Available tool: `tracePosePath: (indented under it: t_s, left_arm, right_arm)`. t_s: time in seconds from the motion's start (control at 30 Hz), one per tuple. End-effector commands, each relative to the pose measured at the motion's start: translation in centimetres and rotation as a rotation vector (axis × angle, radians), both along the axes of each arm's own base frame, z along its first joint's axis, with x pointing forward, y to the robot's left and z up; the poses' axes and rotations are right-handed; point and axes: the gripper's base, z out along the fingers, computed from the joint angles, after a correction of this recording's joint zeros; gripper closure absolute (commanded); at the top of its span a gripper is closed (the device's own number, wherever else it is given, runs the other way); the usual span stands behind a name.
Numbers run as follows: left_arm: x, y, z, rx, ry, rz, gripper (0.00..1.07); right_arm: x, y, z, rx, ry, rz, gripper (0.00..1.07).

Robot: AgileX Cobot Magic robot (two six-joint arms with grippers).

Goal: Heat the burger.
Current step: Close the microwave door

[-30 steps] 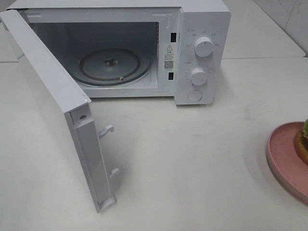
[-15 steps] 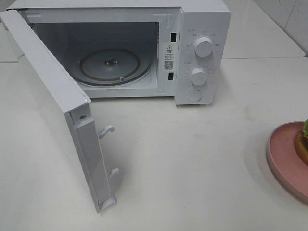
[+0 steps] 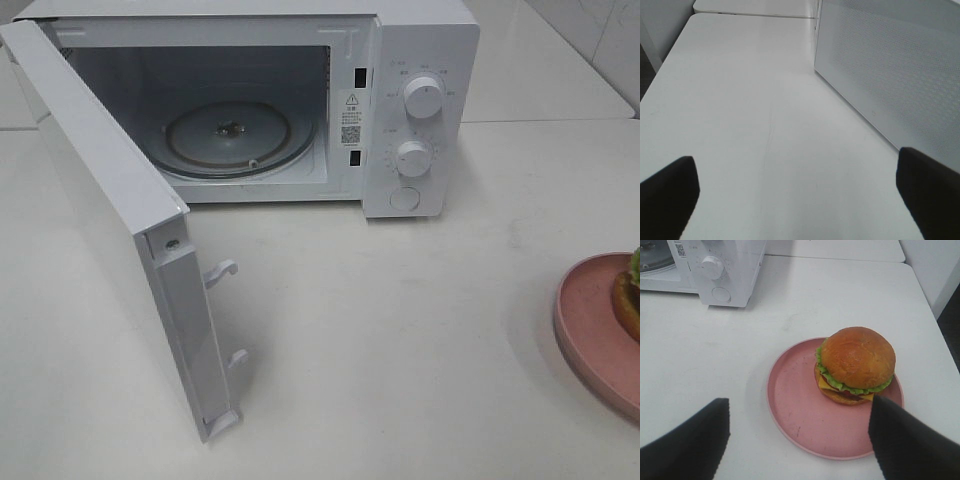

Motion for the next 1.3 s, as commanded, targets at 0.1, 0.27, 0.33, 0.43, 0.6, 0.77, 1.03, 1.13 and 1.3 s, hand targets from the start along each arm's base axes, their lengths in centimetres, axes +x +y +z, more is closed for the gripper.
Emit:
tracePosePath:
  t_s: [0.1,0.27,0.33,0.43,0.6,0.77,1.03,1.13,1.3]
  left_arm:
    - [0.0,0.0,0.0,-0.004,-0.018,0.001,0.06]
    - [0.0,0.0,0.0,-0.004,-0.018,0.001,0.06]
    - [0.0,0.0,0.0,-0.004,-0.018,0.001,0.06]
    - [0.0,0.0,0.0,-0.004,-0.018,0.001,0.06]
    - [0.0,0.1,0.0,0.003,-0.018,0.007,0.06]
    - [-0.1,0.2,0.4,0.012,-0.035,0.013,0.06]
    - [2.3,0.1,2.0,0.000,-0.044,0.013,0.09]
    - [3.0,0.1,2.2,0.002,-0.050,0.012,0.09]
    - [5.1,0.1,2.8,0.003,-0.057,0.011,0.28]
  right_arm:
    - [-0.3,0.0,-0.1,-0.005,-0.037,0.000,0.32]
    - [-0.3,0.0,-0.1,-0.005,-0.037,0.000,0.32]
    - [-0.3,0.0,-0.1,-0.005,-0.037,0.000,0.32]
    - [-0.3,0.0,-0.1,-0.005,-0.037,0.000,0.32]
    - [-0.3,0.0,-0.1,-0.005,-0.037,0.000,0.32]
    - [-0.3,0.0,-0.1,-0.005,-0.037,0.000,0.32]
    - [-0.3,0.0,-0.1,-0.005,-0.037,0.000,0.32]
    - [-0.3,0.0,-0.1,-0.005,-0.037,0.000,0.32]
    - [-0.3,0.0,-0.1,-0.005,-0.037,0.000,0.32]
